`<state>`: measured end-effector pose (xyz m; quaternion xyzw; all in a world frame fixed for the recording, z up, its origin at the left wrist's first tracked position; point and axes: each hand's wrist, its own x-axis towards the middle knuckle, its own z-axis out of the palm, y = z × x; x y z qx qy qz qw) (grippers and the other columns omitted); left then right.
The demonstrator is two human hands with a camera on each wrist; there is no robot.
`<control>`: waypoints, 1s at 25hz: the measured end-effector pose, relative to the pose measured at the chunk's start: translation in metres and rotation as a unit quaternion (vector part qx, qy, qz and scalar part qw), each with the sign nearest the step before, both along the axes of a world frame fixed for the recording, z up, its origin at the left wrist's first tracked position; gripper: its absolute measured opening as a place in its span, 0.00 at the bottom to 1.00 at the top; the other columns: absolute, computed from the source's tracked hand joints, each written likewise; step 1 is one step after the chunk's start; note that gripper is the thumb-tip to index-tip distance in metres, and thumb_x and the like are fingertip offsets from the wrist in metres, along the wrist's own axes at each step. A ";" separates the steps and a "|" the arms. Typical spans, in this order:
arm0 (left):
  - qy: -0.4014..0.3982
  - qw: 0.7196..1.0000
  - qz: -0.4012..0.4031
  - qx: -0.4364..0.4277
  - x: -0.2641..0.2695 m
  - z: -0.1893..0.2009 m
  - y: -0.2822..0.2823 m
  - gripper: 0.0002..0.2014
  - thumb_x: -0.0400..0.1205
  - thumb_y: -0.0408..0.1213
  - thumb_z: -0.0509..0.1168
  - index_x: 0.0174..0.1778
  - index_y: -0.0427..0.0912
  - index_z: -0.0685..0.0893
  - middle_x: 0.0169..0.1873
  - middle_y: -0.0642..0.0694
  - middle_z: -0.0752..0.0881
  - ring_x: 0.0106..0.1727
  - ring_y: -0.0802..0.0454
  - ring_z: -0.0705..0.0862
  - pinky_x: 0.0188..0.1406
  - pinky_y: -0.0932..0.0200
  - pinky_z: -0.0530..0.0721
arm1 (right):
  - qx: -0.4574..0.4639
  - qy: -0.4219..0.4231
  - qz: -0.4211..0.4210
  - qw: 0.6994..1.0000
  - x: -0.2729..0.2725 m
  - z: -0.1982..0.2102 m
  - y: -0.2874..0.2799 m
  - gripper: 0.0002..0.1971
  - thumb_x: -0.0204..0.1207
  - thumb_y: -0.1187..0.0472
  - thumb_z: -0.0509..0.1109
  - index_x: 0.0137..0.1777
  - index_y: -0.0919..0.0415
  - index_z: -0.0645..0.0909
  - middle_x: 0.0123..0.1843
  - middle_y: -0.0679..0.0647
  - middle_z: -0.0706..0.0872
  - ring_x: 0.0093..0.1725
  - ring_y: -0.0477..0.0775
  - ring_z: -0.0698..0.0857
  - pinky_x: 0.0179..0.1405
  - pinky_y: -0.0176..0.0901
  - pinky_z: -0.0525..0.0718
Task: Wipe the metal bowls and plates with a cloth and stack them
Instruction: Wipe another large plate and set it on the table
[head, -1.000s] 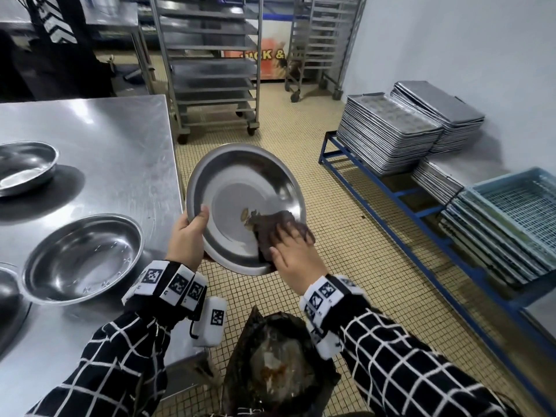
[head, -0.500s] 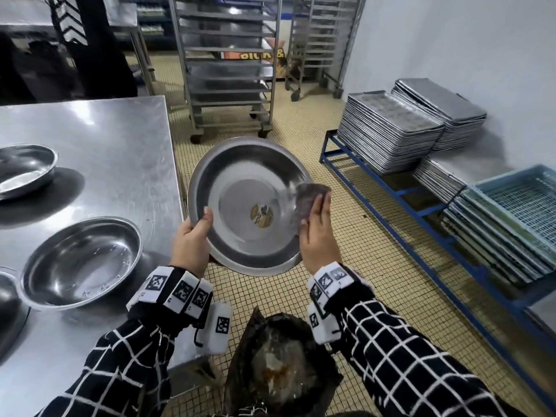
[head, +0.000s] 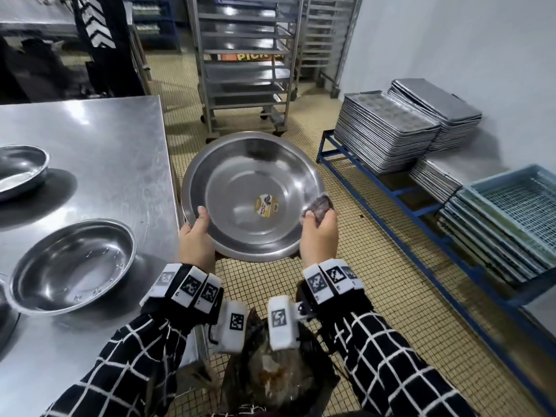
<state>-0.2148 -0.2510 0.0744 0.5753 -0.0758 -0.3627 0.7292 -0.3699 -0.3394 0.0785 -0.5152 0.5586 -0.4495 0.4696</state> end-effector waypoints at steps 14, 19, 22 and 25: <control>-0.007 0.997 -0.063 0.040 0.028 -0.002 -0.013 0.29 0.68 0.42 0.69 0.63 0.29 0.79 0.50 0.30 0.85 0.40 0.40 0.85 0.46 0.44 0.84 | -0.011 0.094 0.129 0.987 -0.032 0.037 -0.031 0.10 0.85 0.58 0.59 0.61 0.59 0.76 0.51 0.49 0.82 0.49 0.44 0.81 0.41 0.33 0.78; -0.026 0.998 -0.062 0.022 -0.020 -0.001 -0.019 0.07 0.82 0.41 0.63 0.44 0.42 0.80 0.41 0.44 0.86 0.40 0.50 0.84 0.44 0.53 0.83 | 0.041 0.012 0.054 0.998 -0.018 0.011 -0.014 0.11 0.84 0.61 0.61 0.64 0.61 0.73 0.55 0.52 0.81 0.49 0.48 0.81 0.38 0.32 0.76; -0.004 0.980 -0.199 -0.020 -0.008 0.007 -0.010 0.07 0.75 0.38 0.69 0.45 0.39 0.85 0.39 0.42 0.87 0.36 0.50 0.88 0.38 0.54 0.87 | 0.037 0.058 0.082 0.994 -0.039 0.017 -0.033 0.10 0.82 0.61 0.63 0.61 0.61 0.76 0.54 0.53 0.83 0.50 0.49 0.83 0.38 0.35 0.77; 0.025 0.974 -0.226 -0.028 0.019 0.018 -0.016 0.13 0.76 0.42 0.64 0.42 0.40 0.92 0.36 0.42 0.90 0.36 0.45 0.89 0.37 0.51 0.89 | -0.004 0.123 0.145 0.982 -0.058 0.038 -0.058 0.08 0.82 0.58 0.63 0.57 0.57 0.80 0.53 0.53 0.86 0.51 0.51 0.85 0.52 0.47 0.84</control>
